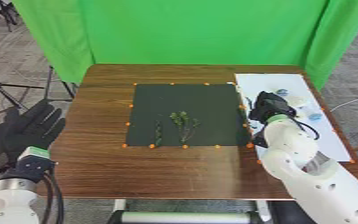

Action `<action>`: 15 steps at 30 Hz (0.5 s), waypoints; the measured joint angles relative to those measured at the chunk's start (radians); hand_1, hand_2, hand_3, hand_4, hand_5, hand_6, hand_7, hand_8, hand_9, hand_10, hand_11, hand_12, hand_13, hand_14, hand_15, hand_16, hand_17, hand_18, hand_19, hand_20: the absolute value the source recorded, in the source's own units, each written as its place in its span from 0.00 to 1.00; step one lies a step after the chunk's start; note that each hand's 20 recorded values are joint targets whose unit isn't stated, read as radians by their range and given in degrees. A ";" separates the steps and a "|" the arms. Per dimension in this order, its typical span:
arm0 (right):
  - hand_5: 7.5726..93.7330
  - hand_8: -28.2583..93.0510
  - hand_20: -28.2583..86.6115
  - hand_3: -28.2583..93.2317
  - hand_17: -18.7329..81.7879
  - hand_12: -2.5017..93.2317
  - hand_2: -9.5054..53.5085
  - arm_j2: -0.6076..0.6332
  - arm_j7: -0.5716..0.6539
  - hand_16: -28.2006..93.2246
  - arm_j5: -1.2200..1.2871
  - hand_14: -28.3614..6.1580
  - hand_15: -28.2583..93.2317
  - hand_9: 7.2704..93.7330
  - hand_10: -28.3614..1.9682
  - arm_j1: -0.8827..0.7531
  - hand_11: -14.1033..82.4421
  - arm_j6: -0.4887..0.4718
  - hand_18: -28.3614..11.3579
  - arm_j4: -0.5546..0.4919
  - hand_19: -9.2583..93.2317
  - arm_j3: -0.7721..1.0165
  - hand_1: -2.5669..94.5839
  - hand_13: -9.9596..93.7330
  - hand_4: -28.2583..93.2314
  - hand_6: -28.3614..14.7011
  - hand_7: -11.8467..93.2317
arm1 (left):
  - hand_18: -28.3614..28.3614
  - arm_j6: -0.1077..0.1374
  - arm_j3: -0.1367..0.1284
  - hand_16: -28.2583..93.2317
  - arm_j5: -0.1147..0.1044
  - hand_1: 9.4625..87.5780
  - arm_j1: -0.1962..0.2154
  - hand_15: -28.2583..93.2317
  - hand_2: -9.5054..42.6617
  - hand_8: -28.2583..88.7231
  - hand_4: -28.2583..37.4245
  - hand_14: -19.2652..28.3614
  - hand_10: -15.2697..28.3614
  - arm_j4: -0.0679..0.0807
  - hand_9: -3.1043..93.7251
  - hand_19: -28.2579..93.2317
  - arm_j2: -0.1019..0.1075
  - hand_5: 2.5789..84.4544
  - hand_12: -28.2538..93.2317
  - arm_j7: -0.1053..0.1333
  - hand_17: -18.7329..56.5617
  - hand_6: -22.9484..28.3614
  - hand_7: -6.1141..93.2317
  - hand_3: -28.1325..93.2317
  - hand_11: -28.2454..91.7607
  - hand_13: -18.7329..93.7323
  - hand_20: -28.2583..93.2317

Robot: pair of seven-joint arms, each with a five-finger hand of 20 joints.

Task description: Arrange flowers

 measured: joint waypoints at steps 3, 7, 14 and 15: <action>0.77 0.41 0.65 0.80 0.66 0.61 0.00 -0.027 0.010 0.51 0.063 0.60 0.75 0.89 0.61 0.005 0.41 0.008 0.04 -0.032 1.00 0.018 0.63 0.89 0.00 0.62 0.53 | 0.74 0.000 0.000 0.18 0.000 0.25 0.000 0.67 0.44 0.12 0.03 0.68 0.68 0.000 0.37 0.56 0.000 0.47 0.35 0.000 0.17 0.59 0.40 0.84 0.53 0.36 0.37; 0.77 0.41 0.65 0.80 0.66 0.60 0.00 -0.084 0.021 0.51 0.044 0.60 0.75 0.89 0.61 0.010 0.42 0.009 0.03 -0.034 1.00 0.012 0.63 0.89 0.01 0.62 0.53 | 0.74 0.000 0.004 0.18 0.000 0.25 -0.005 0.67 0.44 0.12 0.03 0.68 0.68 0.000 0.37 0.56 0.000 0.47 0.35 -0.003 0.17 0.59 0.40 0.84 0.53 0.36 0.37; 0.78 0.41 0.65 0.80 0.67 0.60 0.00 -0.193 0.075 0.51 0.011 0.60 0.75 0.89 0.61 -0.031 0.42 0.013 0.03 -0.047 1.00 0.016 0.63 0.90 0.02 0.61 0.53 | 0.74 0.000 0.011 0.18 0.004 0.25 -0.018 0.67 0.44 0.11 0.03 0.68 0.68 0.003 0.37 0.56 0.000 0.47 0.35 -0.012 0.16 0.59 0.40 0.84 0.54 0.36 0.37; 0.78 0.41 0.65 0.80 0.67 0.60 0.00 -0.211 0.082 0.51 0.005 0.60 0.75 0.89 0.61 -0.045 0.42 0.017 0.03 -0.051 1.00 0.021 0.63 0.90 0.02 0.61 0.53 | 0.74 0.000 0.013 0.18 0.006 0.25 -0.020 0.67 0.44 0.11 0.03 0.68 0.68 0.004 0.37 0.56 0.000 0.47 0.35 -0.016 0.16 0.59 0.40 0.84 0.54 0.36 0.37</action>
